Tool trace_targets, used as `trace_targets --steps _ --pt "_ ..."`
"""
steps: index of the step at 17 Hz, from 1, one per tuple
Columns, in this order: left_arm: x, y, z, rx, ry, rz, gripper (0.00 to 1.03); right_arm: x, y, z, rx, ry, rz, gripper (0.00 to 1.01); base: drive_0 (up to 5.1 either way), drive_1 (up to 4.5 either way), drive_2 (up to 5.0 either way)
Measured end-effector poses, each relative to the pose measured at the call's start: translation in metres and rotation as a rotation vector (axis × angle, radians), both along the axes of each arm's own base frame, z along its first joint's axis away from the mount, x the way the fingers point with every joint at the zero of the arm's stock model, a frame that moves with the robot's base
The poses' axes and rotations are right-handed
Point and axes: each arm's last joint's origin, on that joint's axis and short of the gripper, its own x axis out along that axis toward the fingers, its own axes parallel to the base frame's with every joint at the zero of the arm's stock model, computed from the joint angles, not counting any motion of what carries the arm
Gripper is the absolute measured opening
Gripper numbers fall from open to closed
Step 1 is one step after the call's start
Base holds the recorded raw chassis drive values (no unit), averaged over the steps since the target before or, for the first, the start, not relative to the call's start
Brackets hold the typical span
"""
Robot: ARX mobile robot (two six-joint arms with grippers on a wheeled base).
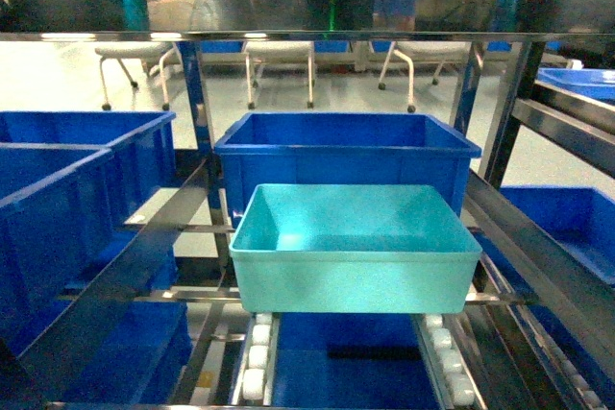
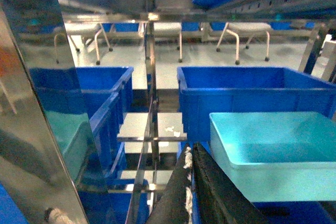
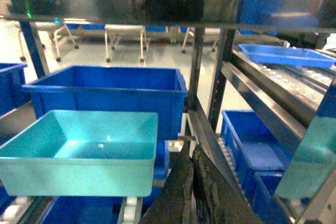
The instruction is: Organize blue bins on left shelf correctly
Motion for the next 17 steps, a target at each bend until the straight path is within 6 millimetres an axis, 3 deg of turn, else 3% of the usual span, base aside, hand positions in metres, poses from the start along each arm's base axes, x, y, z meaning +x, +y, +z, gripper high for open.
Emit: trace_targets --steps 2,6,17 --pt "-0.009 0.005 0.017 -0.006 -0.046 -0.005 0.02 -0.009 -0.009 0.004 0.005 -0.019 0.003 0.02 0.0 0.0 0.0" --pt "-0.039 0.019 0.02 -0.006 -0.048 -0.007 0.02 -0.034 -0.035 0.009 0.003 -0.032 -0.006 0.02 0.0 0.0 0.0" --pt "-0.061 0.019 0.025 -0.006 -0.068 -0.007 0.02 -0.054 -0.035 0.011 0.003 -0.042 0.005 0.02 0.0 0.0 0.0"
